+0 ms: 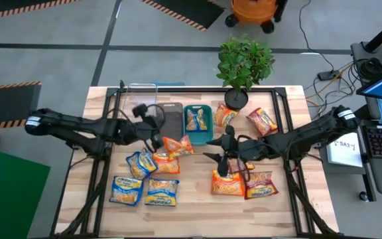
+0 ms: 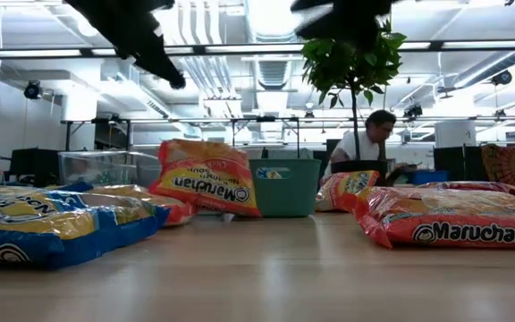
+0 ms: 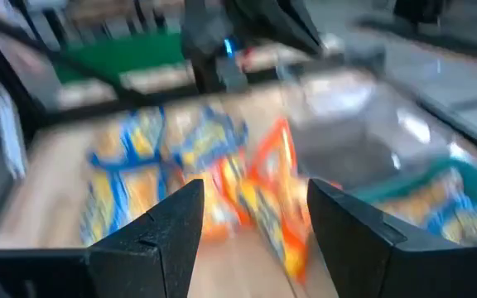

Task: Sort Maruchan noodles
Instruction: Put the orange noodle pack into the black bin

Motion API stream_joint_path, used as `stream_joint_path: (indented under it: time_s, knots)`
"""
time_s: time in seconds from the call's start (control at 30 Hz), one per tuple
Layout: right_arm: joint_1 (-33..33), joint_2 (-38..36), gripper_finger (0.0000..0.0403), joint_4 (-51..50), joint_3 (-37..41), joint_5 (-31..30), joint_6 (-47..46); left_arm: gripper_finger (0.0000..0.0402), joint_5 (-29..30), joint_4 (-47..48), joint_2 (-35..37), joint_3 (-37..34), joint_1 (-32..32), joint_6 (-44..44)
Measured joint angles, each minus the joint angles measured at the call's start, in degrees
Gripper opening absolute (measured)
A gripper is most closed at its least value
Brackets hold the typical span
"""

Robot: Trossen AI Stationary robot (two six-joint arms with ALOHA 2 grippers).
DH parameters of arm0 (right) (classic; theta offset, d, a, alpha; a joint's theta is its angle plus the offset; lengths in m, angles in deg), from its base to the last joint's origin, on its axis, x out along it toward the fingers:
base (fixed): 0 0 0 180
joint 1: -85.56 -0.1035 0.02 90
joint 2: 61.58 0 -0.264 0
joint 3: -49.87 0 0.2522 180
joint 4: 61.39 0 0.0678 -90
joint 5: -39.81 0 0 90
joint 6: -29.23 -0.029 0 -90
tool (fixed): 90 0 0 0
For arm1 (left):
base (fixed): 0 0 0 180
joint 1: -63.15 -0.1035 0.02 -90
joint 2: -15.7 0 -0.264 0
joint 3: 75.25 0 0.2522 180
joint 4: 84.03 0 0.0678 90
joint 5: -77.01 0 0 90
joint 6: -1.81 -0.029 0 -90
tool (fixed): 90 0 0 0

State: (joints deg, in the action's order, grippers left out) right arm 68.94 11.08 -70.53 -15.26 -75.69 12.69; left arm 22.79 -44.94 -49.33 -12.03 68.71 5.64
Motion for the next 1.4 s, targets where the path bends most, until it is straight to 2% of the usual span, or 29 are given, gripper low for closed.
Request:
stream_joint_path:
  time_s: [0.1, 0.23, 0.33, 0.57, 0.73, 0.9, 1.0, 1.13, 1.23, 1.4]
  knots:
    - [0.0, 3.0, 0.0206, -2.3, 0.1, 0.0, -0.6, 0.0000, -6.5, -1.1, -1.3, -0.8, 0.7, 0.5]
    - [0.0, 7.8, 0.0206, -3.6, 0.3, 0.0, -1.5, 0.0002, -8.4, -4.8, -4.5, -2.2, 2.2, 2.0]
    - [0.0, 11.0, 0.0206, -4.0, 0.3, 0.0, -1.8, 0.0019, -10.9, -8.0, -7.2, -2.7, 2.3, 2.1]
    - [0.0, 15.1, 0.0206, -3.1, 0.3, 0.2, -4.3, 0.0117, -12.9, -12.1, -13.4, -2.6, 1.7, 1.1]
    - [0.0, 16.0, 0.0206, -2.2, 0.3, 0.5, -5.9, 0.0189, -12.9, -10.9, -17.1, -3.1, 1.1, -1.2]
    - [0.0, 15.6, 0.0206, -2.0, 0.2, 1.4, -6.1, 0.0225, -14.9, -12.4, -19.1, -3.5, 0.2, -1.8]
    - [0.0, 14.9, 0.0206, -2.3, 0.4, 1.5, -6.1, 0.0225, -15.9, -13.1, -19.9, -3.6, 0.0, -1.6]
    - [0.0, 14.6, 0.0206, -2.4, 0.5, 1.5, -6.0, 0.0198, -15.9, -13.0, -20.5, -3.9, 0.0, -1.4]
    - [0.0, 14.5, 0.0206, -2.3, 0.5, 1.5, -6.0, 0.0160, -15.9, -13.1, -20.4, -3.9, 0.0, -1.4]
    - [0.0, 14.5, 0.0206, -2.5, 0.6, 1.5, -5.8, 0.0074, -15.9, -12.9, -20.4, -3.8, 0.1, -1.6]
